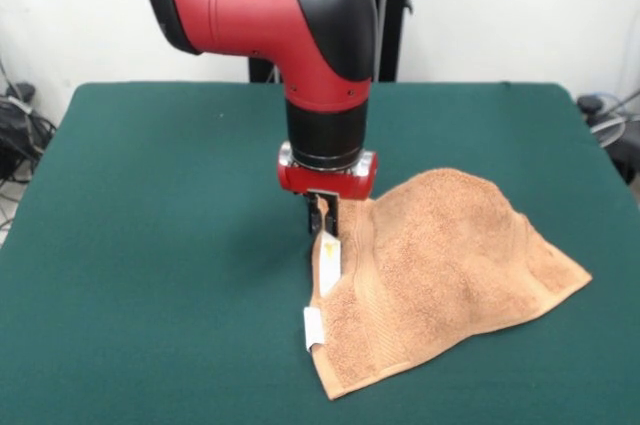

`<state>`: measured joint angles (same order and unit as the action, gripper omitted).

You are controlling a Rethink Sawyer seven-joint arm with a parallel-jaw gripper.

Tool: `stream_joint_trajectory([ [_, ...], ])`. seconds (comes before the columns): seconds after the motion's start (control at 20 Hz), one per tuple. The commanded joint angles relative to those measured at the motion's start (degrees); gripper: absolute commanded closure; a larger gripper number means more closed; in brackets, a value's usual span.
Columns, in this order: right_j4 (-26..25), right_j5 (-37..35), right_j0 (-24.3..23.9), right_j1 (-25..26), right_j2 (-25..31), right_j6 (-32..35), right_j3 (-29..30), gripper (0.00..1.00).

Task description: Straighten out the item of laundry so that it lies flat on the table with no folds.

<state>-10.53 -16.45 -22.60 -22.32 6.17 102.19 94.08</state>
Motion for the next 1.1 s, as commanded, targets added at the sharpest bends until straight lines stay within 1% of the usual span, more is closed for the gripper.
stream_joint_trajectory([
  [0.05,-5.21,3.08,-2.83,9.86,-1.57,0.7,-7.1,1.0],
  [0.75,-5.67,2.24,-6.34,9.33,-2.53,0.18,-7.13,1.0],
  [1.1,-7.29,0.06,-8.9,7.83,-2.53,-1.95,-7.15,1.0],
])
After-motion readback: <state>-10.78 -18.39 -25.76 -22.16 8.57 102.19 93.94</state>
